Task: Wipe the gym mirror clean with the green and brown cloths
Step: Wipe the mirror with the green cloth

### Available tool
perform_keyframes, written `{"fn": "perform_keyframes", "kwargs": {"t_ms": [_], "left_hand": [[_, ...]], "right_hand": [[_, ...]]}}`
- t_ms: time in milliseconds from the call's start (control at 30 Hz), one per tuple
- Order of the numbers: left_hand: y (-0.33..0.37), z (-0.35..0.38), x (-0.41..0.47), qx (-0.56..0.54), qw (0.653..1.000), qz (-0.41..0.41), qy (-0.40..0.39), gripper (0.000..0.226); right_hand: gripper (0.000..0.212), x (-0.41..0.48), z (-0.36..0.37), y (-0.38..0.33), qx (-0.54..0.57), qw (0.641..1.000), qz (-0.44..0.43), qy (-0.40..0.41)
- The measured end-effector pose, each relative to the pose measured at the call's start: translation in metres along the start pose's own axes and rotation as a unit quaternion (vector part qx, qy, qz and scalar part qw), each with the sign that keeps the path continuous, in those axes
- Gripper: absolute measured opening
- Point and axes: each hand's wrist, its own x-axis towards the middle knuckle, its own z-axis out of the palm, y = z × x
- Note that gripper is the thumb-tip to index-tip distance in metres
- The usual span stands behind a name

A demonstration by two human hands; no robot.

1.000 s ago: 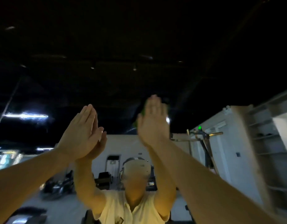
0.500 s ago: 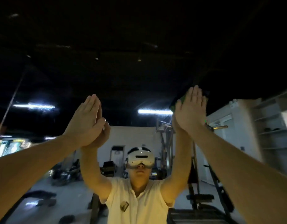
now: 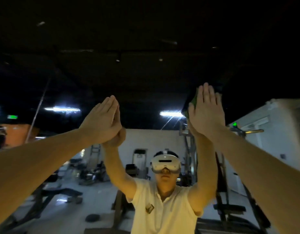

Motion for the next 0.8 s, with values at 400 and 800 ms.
{"fn": "perform_keyframes", "kwargs": {"t_ms": [400, 800], "left_hand": [[0.008, 0.028, -0.126, -0.063, 0.997, -0.042, 0.021, 0.083], [-0.039, 0.097, -0.236, -0.098, 0.993, -0.05, 0.042, 0.08]], "right_hand": [[0.066, -0.241, 0.044, -0.123, 0.055, 0.863, -0.496, -0.079], [0.069, -0.161, 0.035, -0.164, 0.05, 0.992, -0.115, 0.01]]}}
